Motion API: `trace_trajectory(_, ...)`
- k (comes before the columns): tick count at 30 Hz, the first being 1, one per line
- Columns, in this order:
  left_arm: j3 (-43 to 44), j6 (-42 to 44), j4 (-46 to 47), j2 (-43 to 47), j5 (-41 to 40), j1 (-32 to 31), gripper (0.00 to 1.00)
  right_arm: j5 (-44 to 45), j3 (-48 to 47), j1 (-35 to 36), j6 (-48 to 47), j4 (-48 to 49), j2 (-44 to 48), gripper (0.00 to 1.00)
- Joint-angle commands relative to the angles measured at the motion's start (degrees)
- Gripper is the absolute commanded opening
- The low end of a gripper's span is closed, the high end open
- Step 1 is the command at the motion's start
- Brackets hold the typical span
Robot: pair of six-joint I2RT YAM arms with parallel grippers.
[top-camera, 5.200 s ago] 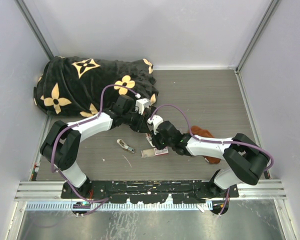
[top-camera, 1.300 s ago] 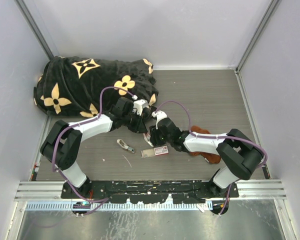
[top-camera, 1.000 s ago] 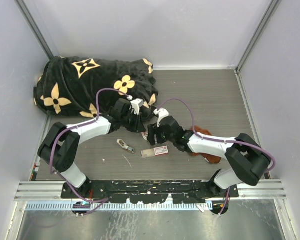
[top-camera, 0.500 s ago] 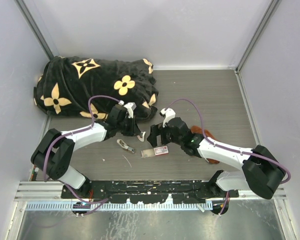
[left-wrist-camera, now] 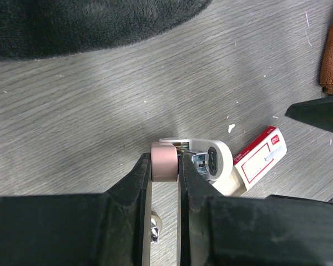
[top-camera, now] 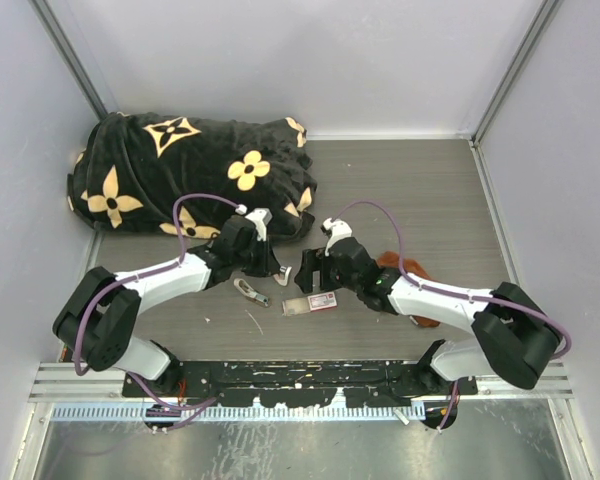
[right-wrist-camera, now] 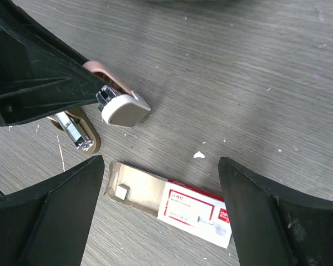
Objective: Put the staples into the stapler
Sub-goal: Open the stapler at the center of the board.
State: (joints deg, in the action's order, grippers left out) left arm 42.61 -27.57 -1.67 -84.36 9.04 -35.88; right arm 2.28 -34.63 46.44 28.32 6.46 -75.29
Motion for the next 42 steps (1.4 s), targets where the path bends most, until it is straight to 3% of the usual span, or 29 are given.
trace_trajectory(1,0.0,1.8,1.0,2.9,-2.6,-0.9,0.00,0.5,-1.2,1.1,3.1,4.8,-2.1,0.88)
trace_trajectory(16,2.0,5.0,-1.7,3.8,-5.4,-2.7,0.00,1.2,0.3,1.5,5.3,9.0,-2.6,0.87)
trace_trajectory(26,3.6,7.6,-3.7,3.2,-9.2,-5.4,0.00,2.2,-3.0,1.5,7.9,11.2,-7.4,0.73)
trace_trajectory(42,5.8,10.3,-6.2,2.6,-13.7,-7.9,0.00,1.0,-3.4,1.5,9.3,15.7,-8.9,0.70)
